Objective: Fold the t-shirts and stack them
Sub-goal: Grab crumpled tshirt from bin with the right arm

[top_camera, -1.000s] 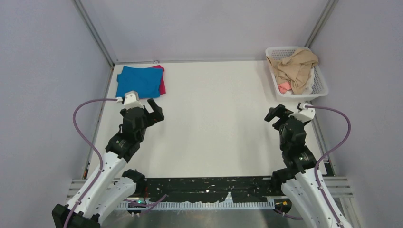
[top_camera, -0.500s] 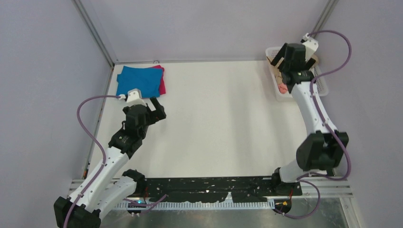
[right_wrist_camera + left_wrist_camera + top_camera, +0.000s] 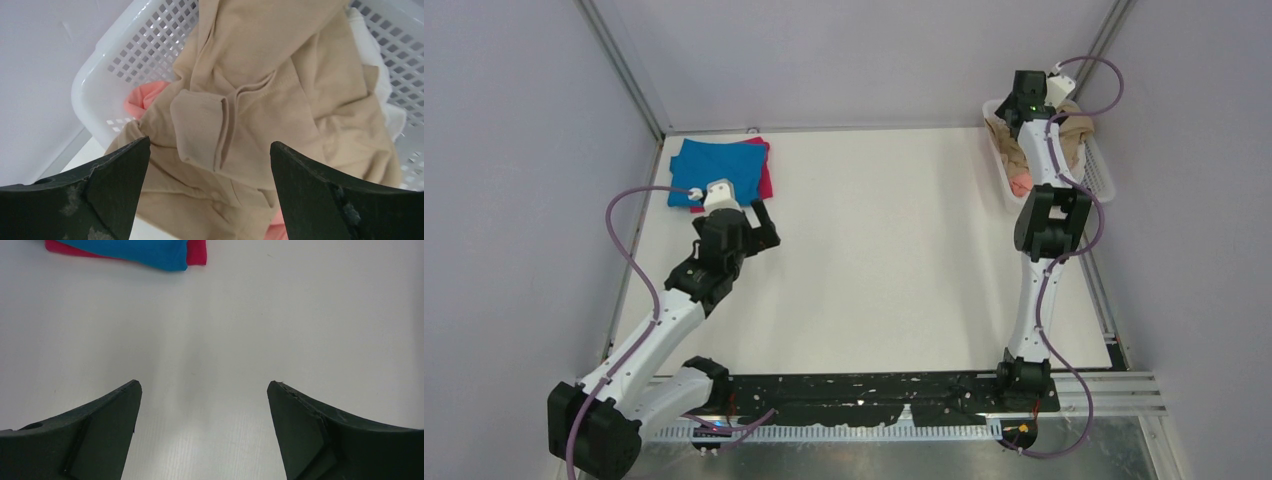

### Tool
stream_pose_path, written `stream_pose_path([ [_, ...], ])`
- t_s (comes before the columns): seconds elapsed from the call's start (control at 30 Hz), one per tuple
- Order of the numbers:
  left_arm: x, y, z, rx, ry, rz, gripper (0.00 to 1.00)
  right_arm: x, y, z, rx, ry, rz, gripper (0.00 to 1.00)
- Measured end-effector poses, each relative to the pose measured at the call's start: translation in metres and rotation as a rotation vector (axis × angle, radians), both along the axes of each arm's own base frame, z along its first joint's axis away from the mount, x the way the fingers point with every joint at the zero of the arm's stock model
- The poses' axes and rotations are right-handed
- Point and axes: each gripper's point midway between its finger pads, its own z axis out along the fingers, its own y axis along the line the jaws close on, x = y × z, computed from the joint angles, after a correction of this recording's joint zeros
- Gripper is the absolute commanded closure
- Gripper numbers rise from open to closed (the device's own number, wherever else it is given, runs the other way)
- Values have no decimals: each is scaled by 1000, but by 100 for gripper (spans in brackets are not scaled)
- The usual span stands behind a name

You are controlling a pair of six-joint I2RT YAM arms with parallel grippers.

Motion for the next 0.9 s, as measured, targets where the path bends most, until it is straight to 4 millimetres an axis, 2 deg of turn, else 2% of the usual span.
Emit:
stream_pose_path([
  [0.07, 0, 0, 1, -1, -3, 0, 0, 10, -1, -4, 5, -16, -5, 2],
  [0.1, 0, 0, 1, -1, -3, 0, 1, 13, -1, -7, 8, -24, -8, 7],
  [0.2, 0, 0, 3, -2, -6, 0, 0, 19, -1, -14, 15, -32, -18, 39],
  [0.23, 0, 0, 3, -3, -7, 0, 0, 20, -2, -16, 16, -33, -21, 48],
  [0.27, 0, 0, 4, -4, -10, 0, 0, 20, -3, -19, 19, -35, -30, 53],
  [0.3, 0, 0, 5, -5, -12, 0, 0, 20, -5, -21, 20, -34, -34, 65],
  [0.33, 0, 0, 5, -6, -15, 1, 0, 20, -6, -21, 19, -33, -35, 71],
  [0.37, -1, 0, 6, -8, -18, 1, 0, 20, -8, -21, 19, -33, -40, 87],
  [0.43, -1, 1, 8, -10, -23, 2, 0, 19, -12, -19, 11, -34, -45, 93],
  [0.53, -3, 2, 12, -15, -32, 4, 0, 17, -19, -11, -9, -36, -42, 94],
  [0.6, -4, 2, 16, -23, -46, 4, 0, 11, -18, 1, -23, -35, -20, 94],
  [0.67, -6, 3, 21, -32, -60, 5, 0, 1, -16, 29, -35, -55, 14, 94],
  [0.73, -9, 1, 24, -45, -69, -3, 0, -12, -11, 78, -56, -110, 59, 94],
  [0.83, -11, -3, 24, -60, -61, -25, 0, -43, 10, 177, -113, -263, 151, 94],
  [0.9, -13, -5, 21, -71, -47, -36, 0, -77, 37, 253, -156, -408, 243, 94],
])
